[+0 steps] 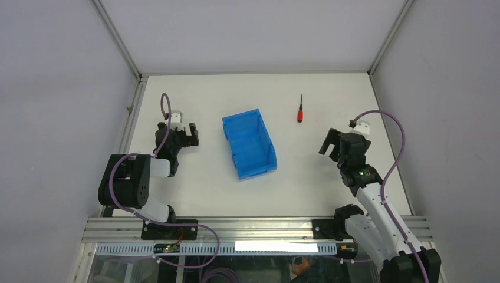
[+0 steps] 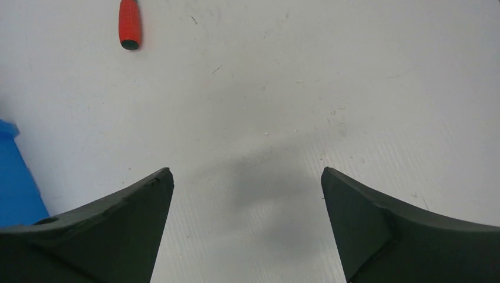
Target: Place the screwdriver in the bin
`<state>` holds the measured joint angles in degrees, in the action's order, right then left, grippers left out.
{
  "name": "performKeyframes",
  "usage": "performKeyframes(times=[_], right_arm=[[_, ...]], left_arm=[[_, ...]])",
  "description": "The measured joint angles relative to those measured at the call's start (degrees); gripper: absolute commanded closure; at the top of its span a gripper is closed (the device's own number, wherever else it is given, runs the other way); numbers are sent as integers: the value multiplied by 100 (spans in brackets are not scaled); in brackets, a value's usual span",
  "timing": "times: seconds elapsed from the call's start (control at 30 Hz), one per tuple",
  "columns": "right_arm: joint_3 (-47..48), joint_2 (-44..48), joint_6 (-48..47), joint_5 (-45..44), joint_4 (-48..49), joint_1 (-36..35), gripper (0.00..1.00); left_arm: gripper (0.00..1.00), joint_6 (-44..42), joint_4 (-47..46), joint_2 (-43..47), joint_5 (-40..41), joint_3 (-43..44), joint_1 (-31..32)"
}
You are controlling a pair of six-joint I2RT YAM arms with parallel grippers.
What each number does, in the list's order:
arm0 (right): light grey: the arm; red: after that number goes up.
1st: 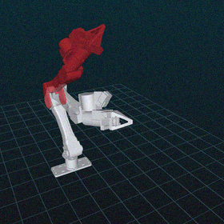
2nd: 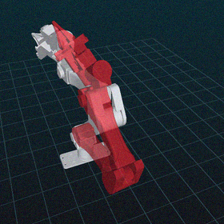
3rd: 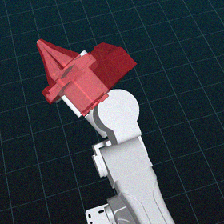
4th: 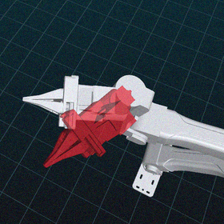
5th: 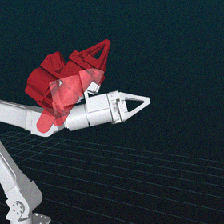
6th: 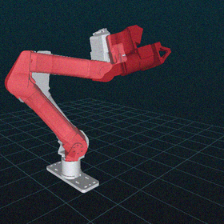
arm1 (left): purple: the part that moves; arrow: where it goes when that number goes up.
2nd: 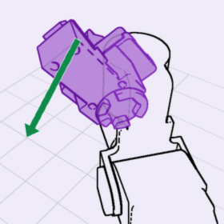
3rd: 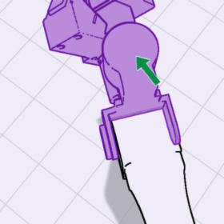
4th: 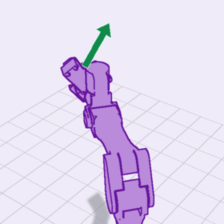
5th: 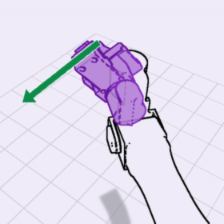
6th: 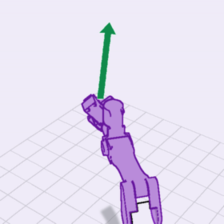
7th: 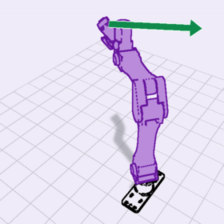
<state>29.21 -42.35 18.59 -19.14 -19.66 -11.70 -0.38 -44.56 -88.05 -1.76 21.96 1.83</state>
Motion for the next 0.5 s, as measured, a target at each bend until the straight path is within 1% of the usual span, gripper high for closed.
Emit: performKeyframes(times=[0.17,0.27,0.37,0.5], right_arm=[[37,-249,50,9,-59,0,1],[280,-605,55,74,-118,0,1],[942,-1128,-26,205,-258,0,1],[2492,-2234,-234,625,-396,2,1]], left_arm=[[1,0,0,0,0,0,0],[1,0,0,0,0,0,0],[1,0,0,0,0,0,0],[1,0,0,0,0,0,0]])
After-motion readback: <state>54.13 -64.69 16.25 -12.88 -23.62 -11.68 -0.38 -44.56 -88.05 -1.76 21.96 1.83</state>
